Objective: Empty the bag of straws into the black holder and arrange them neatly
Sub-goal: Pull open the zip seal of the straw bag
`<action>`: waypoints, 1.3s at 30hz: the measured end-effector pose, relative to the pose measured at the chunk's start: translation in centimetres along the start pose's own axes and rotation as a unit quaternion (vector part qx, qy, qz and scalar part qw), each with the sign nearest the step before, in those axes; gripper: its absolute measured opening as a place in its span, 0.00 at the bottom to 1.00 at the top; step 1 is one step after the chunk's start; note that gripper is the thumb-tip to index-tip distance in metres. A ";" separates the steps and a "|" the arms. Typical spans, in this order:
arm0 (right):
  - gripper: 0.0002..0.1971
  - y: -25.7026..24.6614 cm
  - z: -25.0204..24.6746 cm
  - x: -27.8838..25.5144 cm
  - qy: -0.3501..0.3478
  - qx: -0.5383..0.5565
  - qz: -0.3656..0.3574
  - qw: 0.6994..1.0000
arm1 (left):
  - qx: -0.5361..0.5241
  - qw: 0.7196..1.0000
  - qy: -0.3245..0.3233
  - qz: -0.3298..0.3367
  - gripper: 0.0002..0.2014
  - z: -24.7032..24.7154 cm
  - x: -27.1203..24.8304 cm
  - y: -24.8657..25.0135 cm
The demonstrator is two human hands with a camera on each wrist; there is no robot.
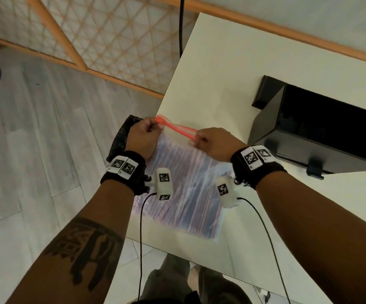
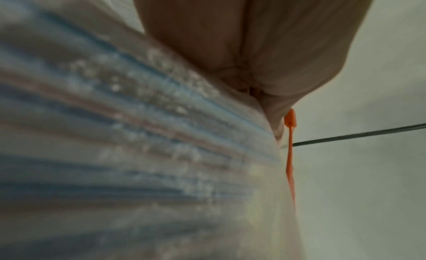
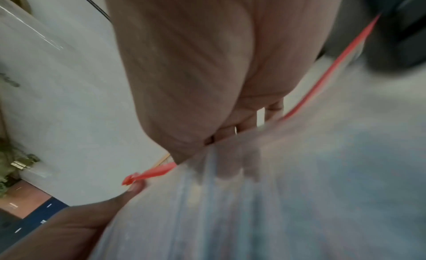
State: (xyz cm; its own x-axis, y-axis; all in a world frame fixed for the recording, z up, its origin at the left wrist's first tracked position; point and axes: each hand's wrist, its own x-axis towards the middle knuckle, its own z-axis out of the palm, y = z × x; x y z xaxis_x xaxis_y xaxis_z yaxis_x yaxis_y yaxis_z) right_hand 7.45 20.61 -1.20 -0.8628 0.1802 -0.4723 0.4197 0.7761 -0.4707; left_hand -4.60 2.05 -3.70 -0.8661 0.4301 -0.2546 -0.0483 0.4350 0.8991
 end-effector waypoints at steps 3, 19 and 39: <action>0.19 1.5 -0.6 -2.7 0.043 -0.010 0.025 0.999 | -0.116 0.992 0.016 -0.038 0.03 -1.1 -0.3 0.1; 0.06 -0.8 -3.2 -17.8 0.344 0.256 -0.090 0.899 | -0.476 0.864 -0.134 0.094 0.08 -5.1 -8.7 5.0; 0.41 -1.4 3.9 -18.3 0.223 0.546 -0.155 0.792 | 0.049 0.971 -0.219 0.079 0.57 -1.3 -15.4 0.7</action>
State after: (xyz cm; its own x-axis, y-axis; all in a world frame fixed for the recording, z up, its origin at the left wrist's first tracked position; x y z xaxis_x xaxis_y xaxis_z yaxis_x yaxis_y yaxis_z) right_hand 23.81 13.88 5.20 -0.8835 0.4683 -0.0125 -0.0483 -0.1176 -0.9919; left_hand 8.04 -5.28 1.25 -0.5625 0.7843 -0.2617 0.1342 0.3989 0.9071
